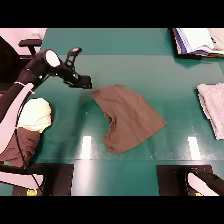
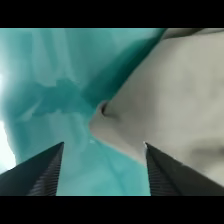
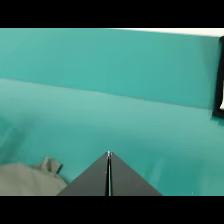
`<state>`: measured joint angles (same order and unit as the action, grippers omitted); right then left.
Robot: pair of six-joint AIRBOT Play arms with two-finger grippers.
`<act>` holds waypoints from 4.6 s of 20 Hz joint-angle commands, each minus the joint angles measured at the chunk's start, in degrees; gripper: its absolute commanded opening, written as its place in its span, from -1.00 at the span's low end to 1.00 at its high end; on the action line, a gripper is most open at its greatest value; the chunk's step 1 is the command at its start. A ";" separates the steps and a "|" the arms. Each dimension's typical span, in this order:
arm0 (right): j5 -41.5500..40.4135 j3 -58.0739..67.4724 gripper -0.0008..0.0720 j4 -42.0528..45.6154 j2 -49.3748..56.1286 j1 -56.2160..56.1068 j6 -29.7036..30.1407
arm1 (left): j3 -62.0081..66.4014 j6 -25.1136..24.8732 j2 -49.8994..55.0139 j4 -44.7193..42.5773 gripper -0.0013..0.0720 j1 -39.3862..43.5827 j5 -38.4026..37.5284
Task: Fold the shirts.
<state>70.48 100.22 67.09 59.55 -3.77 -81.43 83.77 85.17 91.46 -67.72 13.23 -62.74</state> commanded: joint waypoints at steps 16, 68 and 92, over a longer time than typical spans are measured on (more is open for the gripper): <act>10.38 -46.97 0.47 1.57 -0.13 12.72 -3.67 | 6.47 -6.21 5.42 4.96 -0.90 -1.20 -1.01; 12.70 -17.84 -0.94 5.99 7.72 -4.00 -7.02 | -15.76 -8.44 -27.41 -2.82 0.61 13.90 -4.44; 11.52 -16.87 -0.94 6.19 7.58 -4.00 -6.99 | -3.65 -14.75 -5.55 17.99 -0.90 -7.45 -2.23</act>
<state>82.19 82.63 73.12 67.29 -7.77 -88.49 76.99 70.24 86.76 -49.67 5.98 -62.13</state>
